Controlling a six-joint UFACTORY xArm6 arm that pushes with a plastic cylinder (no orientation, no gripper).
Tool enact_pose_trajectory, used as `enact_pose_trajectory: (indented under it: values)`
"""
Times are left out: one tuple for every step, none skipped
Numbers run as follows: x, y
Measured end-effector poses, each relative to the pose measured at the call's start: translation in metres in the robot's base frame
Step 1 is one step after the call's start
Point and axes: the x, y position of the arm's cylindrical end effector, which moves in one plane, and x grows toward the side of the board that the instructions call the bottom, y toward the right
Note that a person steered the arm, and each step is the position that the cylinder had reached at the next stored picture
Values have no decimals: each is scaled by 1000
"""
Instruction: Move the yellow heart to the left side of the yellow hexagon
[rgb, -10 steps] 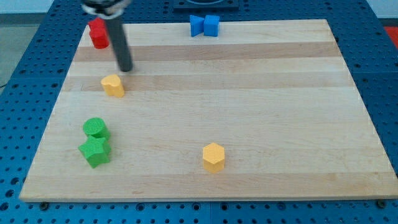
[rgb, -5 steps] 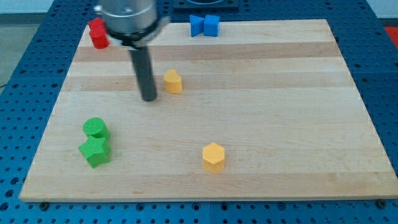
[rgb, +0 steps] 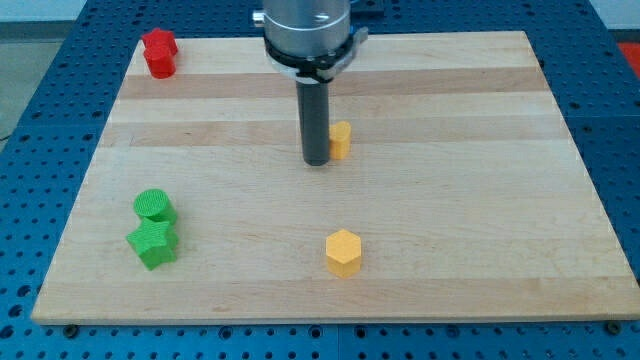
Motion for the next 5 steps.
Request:
enact_pose_trajectory:
  values:
    - [-19, -42]
    - [-45, -61]
    - [-48, -18]
    - [-17, 52]
    - [5, 72]
